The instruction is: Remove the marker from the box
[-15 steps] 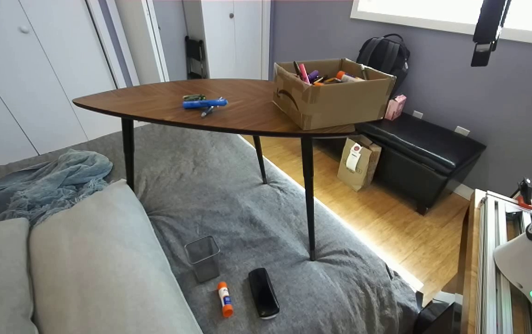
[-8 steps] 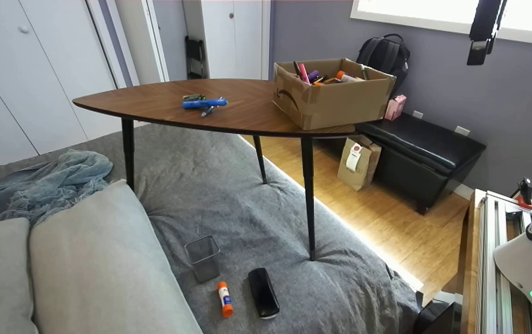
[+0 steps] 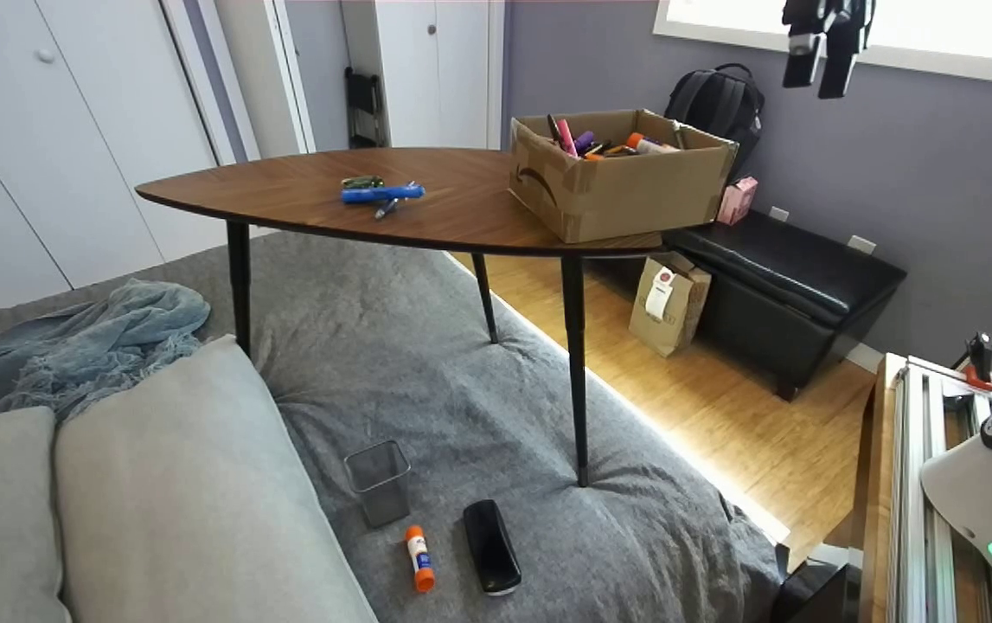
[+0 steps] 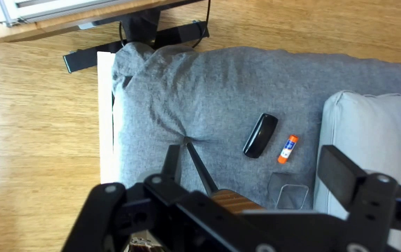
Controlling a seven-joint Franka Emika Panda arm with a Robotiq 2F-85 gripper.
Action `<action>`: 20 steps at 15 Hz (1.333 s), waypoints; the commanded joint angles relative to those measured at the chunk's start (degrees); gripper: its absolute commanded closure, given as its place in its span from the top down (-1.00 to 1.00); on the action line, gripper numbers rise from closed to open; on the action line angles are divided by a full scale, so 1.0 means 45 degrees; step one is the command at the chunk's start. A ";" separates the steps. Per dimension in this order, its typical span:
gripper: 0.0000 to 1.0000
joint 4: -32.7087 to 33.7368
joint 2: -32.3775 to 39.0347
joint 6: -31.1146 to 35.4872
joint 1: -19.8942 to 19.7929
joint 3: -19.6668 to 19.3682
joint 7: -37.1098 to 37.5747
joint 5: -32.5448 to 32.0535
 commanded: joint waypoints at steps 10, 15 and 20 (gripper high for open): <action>1.00 0.1587 0.2790 0.2726 -0.0464 -0.0192 0.1539 0.0353; 1.00 0.1838 0.3227 0.2781 -0.0489 -0.0275 0.1570 0.0353; 1.00 0.2302 0.3928 0.2520 -0.0371 -0.0373 0.1466 0.0945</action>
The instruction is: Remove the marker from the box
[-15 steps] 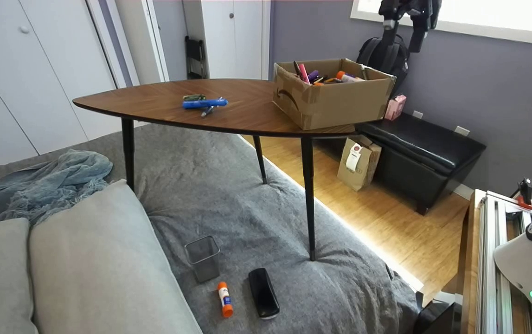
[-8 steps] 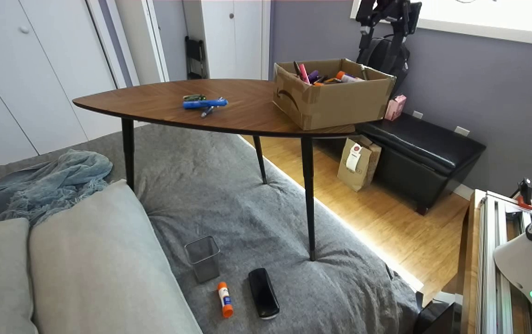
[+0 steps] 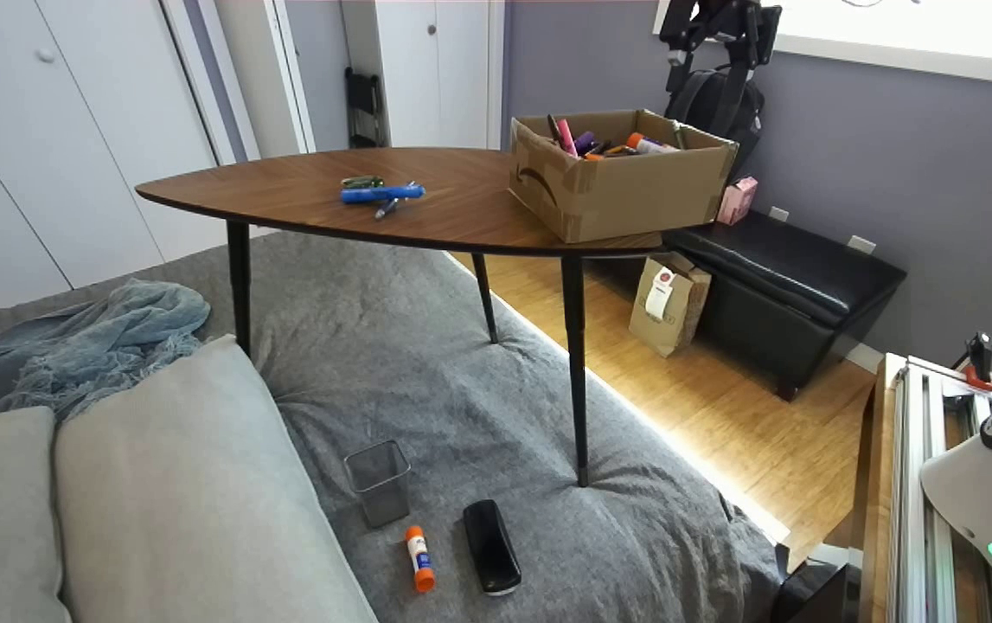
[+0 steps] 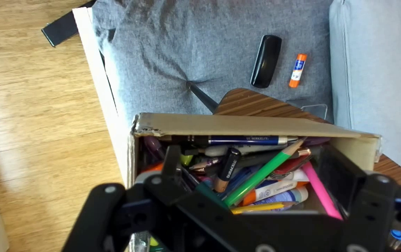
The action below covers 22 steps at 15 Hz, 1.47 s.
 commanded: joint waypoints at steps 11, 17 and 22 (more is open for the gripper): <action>0.00 0.1112 0.2314 0.0600 0.0086 -0.0030 0.0364 0.0525; -0.51 0.1330 0.2875 0.0709 0.0102 -0.0006 0.0695 0.0422; -0.50 0.1277 0.3233 0.0975 0.0116 0.0001 0.0876 0.0366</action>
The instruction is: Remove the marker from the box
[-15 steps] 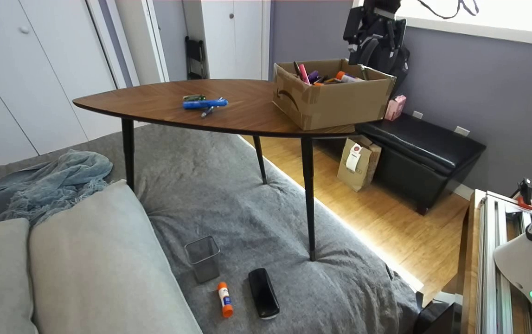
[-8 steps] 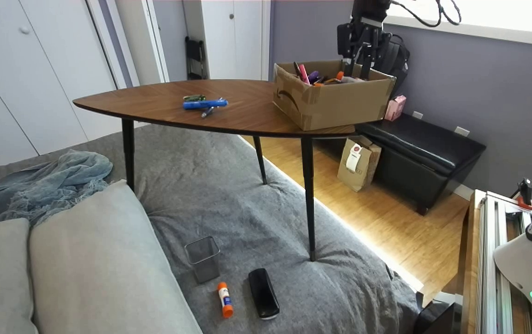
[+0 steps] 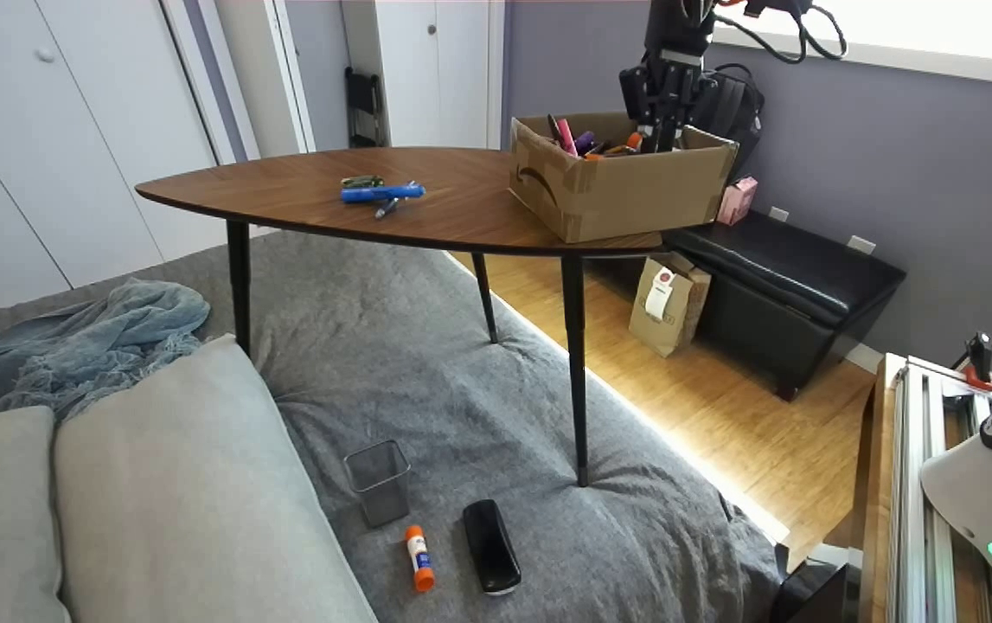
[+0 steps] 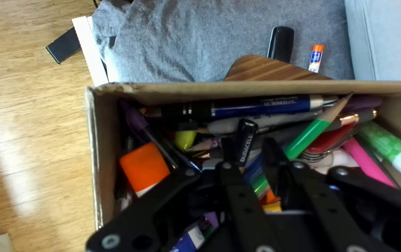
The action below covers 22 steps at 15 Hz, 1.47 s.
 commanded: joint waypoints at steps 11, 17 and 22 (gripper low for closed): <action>-0.80 0.0105 0.0683 0.0352 0.0204 0.0096 0.0512 0.0104; -0.89 0.0104 0.0376 0.0374 0.0190 0.0054 0.0371 0.0151; -0.89 0.0221 -0.0238 0.0393 0.0202 0.0050 -0.0452 0.0336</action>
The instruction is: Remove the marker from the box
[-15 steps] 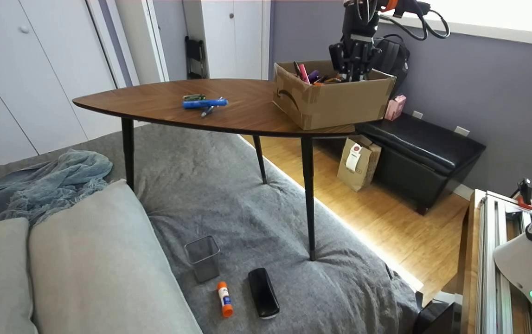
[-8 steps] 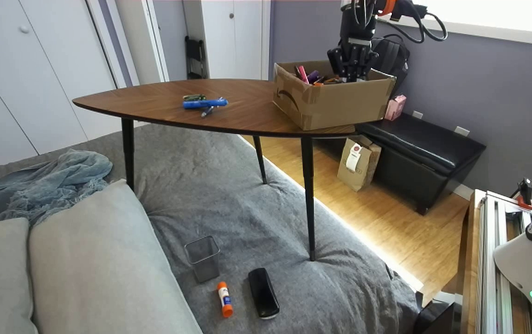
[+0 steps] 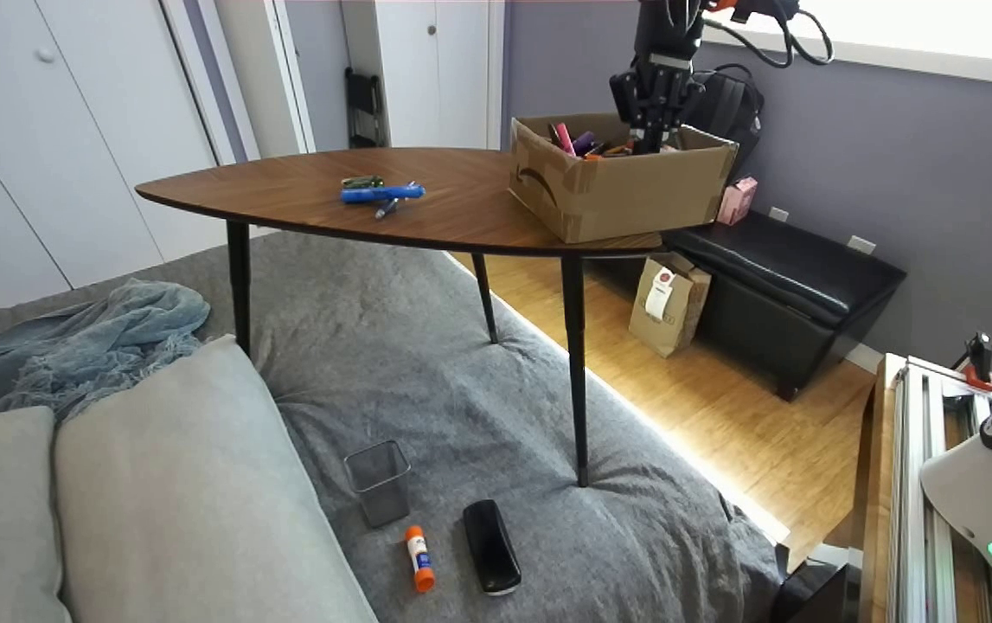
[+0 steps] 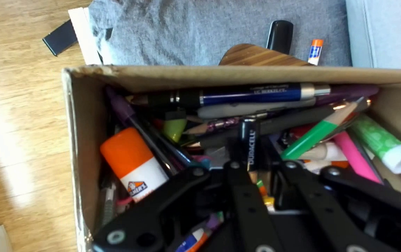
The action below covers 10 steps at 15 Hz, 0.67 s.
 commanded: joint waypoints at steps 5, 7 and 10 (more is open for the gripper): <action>-0.89 -0.0114 -0.1005 0.1175 0.0295 0.0092 -0.1948 0.1242; -0.92 -0.0004 -0.1112 0.1433 0.0501 0.0189 -0.2561 0.1658; -0.67 0.0112 -0.0917 0.1236 0.0531 0.0164 -0.2371 0.1384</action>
